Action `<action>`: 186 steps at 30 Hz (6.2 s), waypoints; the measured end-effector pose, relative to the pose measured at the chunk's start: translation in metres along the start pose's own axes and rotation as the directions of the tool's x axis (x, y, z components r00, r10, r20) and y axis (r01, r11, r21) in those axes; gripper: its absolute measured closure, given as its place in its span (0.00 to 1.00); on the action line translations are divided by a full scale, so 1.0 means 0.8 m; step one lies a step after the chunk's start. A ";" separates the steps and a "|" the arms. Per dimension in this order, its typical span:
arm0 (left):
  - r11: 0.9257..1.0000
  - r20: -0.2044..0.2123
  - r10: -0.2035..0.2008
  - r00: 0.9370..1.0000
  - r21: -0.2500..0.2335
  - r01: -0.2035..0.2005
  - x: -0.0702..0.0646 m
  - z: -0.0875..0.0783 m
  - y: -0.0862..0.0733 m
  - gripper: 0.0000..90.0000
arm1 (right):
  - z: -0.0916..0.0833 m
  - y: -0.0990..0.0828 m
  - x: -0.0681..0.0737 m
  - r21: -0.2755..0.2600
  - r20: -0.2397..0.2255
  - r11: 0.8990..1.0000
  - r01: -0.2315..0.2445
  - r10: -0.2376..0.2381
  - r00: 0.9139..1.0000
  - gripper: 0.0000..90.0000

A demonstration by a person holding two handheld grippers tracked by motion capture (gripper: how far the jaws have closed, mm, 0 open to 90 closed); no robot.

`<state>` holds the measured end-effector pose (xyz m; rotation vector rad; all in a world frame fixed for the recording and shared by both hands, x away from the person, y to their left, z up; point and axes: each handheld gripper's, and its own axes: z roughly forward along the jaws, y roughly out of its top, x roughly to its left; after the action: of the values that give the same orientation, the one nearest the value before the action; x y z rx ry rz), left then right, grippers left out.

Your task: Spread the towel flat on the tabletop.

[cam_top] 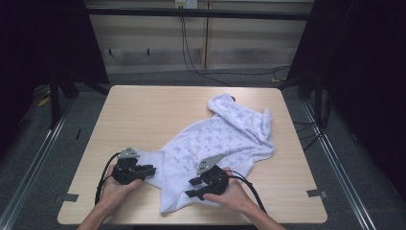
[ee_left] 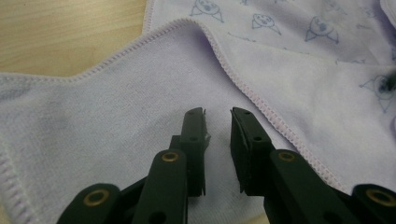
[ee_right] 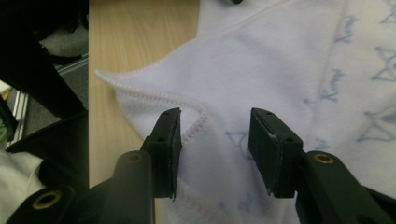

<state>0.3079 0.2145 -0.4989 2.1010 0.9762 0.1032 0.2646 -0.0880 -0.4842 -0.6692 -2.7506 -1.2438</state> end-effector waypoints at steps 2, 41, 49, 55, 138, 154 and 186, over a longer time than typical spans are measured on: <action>1.000 -0.004 0.010 1.000 0.002 -0.010 0.000 0.000 0.000 0.84 | 0.006 -0.003 0.003 0.027 -0.021 1.000 0.003 -0.003 1.000 0.66; 0.997 0.066 0.011 0.998 -0.079 -0.005 -0.005 -0.023 0.007 0.82 | -0.097 -0.037 -0.043 -0.147 0.128 0.987 -0.069 0.088 0.988 0.59; 0.990 0.018 -0.055 0.998 -0.125 0.057 0.028 -0.038 0.005 0.74 | -0.076 -0.038 -0.058 -0.107 0.149 0.992 -0.060 0.075 0.986 0.53; 0.987 0.000 -0.108 0.994 -0.123 0.107 0.052 -0.040 -0.002 0.68 | -0.065 -0.029 -0.080 -0.113 0.106 0.989 -0.096 0.108 0.989 0.46; 0.971 0.229 0.176 0.957 -0.202 -0.130 -0.072 -0.105 -0.033 0.79 | -0.245 -0.161 0.066 -0.273 0.202 0.945 -0.182 0.241 0.949 0.79; 1.000 0.116 0.026 0.993 -0.001 -0.026 -0.025 0.067 0.053 0.63 | -0.141 -0.124 -0.038 -0.099 0.255 0.960 -0.261 0.278 0.926 0.71; 0.998 0.172 -0.015 0.985 -0.055 0.024 -0.041 -0.043 -0.023 0.78 | -0.229 -0.179 0.037 -0.221 0.367 0.936 -0.274 0.340 0.866 0.73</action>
<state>0.2608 0.2214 -0.4809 2.0115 0.8799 -0.0593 0.1562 -0.2939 -0.4554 -1.4699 -2.6877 -1.3913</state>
